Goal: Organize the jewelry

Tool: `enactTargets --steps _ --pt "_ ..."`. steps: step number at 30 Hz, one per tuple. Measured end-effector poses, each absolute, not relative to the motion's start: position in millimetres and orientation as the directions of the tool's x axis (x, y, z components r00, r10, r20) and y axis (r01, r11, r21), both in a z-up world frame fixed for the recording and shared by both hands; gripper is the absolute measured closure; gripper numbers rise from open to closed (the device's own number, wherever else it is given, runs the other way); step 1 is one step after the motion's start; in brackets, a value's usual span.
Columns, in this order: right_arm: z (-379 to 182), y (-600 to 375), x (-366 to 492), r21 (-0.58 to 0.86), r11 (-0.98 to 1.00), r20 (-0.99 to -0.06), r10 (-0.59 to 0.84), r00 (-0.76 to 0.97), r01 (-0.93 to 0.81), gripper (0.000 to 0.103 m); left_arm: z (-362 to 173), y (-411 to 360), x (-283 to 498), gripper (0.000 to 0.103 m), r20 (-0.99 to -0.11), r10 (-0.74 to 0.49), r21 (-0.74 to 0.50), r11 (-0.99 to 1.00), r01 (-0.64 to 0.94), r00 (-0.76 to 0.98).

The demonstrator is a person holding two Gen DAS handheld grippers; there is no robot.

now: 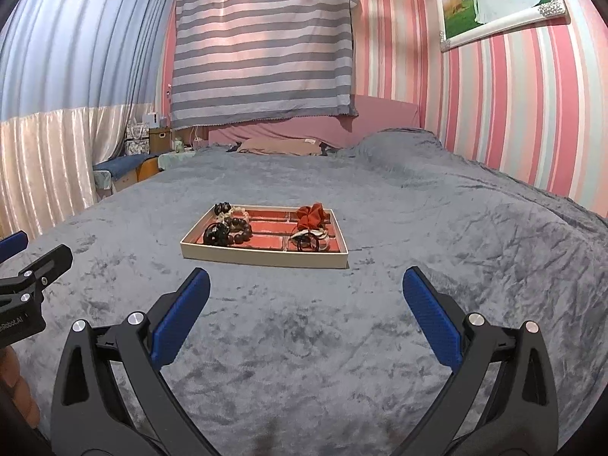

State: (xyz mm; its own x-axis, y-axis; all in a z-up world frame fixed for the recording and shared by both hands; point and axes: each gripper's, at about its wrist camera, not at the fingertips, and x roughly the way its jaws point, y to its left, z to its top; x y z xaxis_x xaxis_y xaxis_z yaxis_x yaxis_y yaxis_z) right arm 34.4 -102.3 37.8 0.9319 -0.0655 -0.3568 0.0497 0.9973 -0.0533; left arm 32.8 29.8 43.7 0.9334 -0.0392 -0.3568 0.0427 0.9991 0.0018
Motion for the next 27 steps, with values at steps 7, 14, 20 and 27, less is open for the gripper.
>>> enactTargets --steps 7,14,20,27 --pt "39.4 -104.3 34.8 -0.059 0.997 -0.356 -0.075 0.931 0.058 0.004 43.6 30.3 33.9 0.005 -0.358 -0.033 -0.004 0.999 0.034 0.933" --pt "39.6 -108.0 35.0 -0.057 0.995 -0.353 -0.093 0.931 0.077 0.004 41.5 31.5 37.1 0.005 -0.363 -0.034 -0.009 0.999 0.033 0.931" --pt "39.0 -109.6 34.5 -0.059 0.995 -0.353 -0.101 0.93 0.086 0.004 40.0 31.4 38.1 0.005 -0.36 -0.035 -0.005 0.999 0.036 0.932" --pt "38.8 -108.6 33.6 -0.064 0.994 -0.349 -0.107 0.931 0.09 0.004 37.2 31.3 38.7 0.005 -0.367 -0.033 -0.006 0.999 0.033 0.93"
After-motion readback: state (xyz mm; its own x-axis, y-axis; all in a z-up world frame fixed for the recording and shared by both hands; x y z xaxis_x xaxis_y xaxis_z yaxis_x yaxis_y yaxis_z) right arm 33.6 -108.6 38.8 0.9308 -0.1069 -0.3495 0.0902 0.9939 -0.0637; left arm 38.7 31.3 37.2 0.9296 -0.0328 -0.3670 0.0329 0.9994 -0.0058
